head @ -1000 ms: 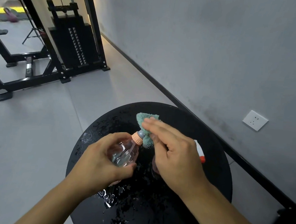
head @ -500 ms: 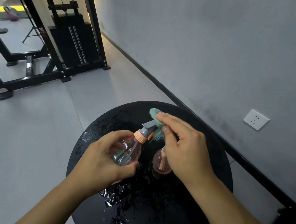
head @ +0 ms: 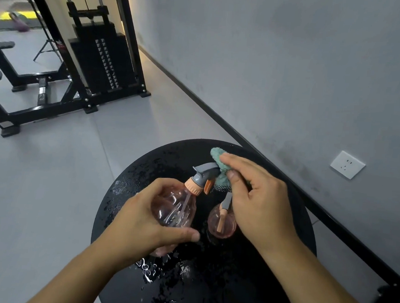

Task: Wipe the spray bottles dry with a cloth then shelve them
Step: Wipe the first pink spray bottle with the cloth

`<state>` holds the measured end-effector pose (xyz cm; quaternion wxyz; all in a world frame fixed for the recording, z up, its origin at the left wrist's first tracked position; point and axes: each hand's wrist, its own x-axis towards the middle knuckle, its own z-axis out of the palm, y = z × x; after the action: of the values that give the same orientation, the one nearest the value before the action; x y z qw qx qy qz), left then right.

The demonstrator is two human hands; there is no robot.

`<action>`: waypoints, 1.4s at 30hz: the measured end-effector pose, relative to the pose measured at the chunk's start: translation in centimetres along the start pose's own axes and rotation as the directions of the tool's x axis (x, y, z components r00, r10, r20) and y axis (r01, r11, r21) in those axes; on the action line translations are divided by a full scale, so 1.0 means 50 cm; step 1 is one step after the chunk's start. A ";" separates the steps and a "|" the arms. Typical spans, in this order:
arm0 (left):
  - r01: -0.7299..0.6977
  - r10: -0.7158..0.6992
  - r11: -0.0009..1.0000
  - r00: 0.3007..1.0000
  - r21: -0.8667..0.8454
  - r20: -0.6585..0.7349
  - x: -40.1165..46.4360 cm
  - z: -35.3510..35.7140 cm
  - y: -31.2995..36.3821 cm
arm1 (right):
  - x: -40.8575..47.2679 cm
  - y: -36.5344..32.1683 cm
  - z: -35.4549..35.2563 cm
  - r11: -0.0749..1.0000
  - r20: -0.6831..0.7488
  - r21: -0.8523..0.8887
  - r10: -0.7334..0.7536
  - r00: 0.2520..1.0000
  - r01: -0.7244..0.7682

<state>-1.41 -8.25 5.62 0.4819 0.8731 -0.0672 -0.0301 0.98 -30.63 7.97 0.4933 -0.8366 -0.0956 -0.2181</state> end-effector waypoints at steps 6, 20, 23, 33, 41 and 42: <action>0.123 -0.135 0.975 0.989 -0.186 -0.054 0.008 0.000 -0.014 | 0.013 -0.001 -0.019 0.994 -0.142 0.063 0.097 0.985 -0.089; 0.249 -0.343 0.780 0.938 -0.574 -0.058 0.023 -0.011 -0.009 | 0.009 -0.010 -0.013 0.989 -0.109 0.076 0.132 0.985 -0.124; 0.294 -0.358 0.780 0.934 -0.552 -0.009 0.022 -0.009 -0.010 | 0.008 -0.007 -0.011 0.991 -0.106 0.065 0.120 0.987 -0.113; 0.339 -0.382 0.722 0.922 -0.604 0.060 0.021 -0.013 0.001 | 0.006 0.003 -0.004 0.996 -0.086 0.048 0.075 0.993 -0.071; 0.381 -0.386 0.675 0.912 -0.632 0.138 0.016 -0.010 0.013 | 0.000 0.002 0.002 0.998 -0.052 0.033 0.054 0.997 -0.052; 0.387 -0.385 0.685 0.912 -0.617 0.145 0.017 -0.011 0.012 | 0.000 0.002 0.002 0.998 -0.048 0.033 0.050 0.998 -0.049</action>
<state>-0.57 -8.21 6.43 0.7298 0.6533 0.1312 -0.1529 1.04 -30.58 7.83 0.5139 -0.8252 -0.0663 -0.2246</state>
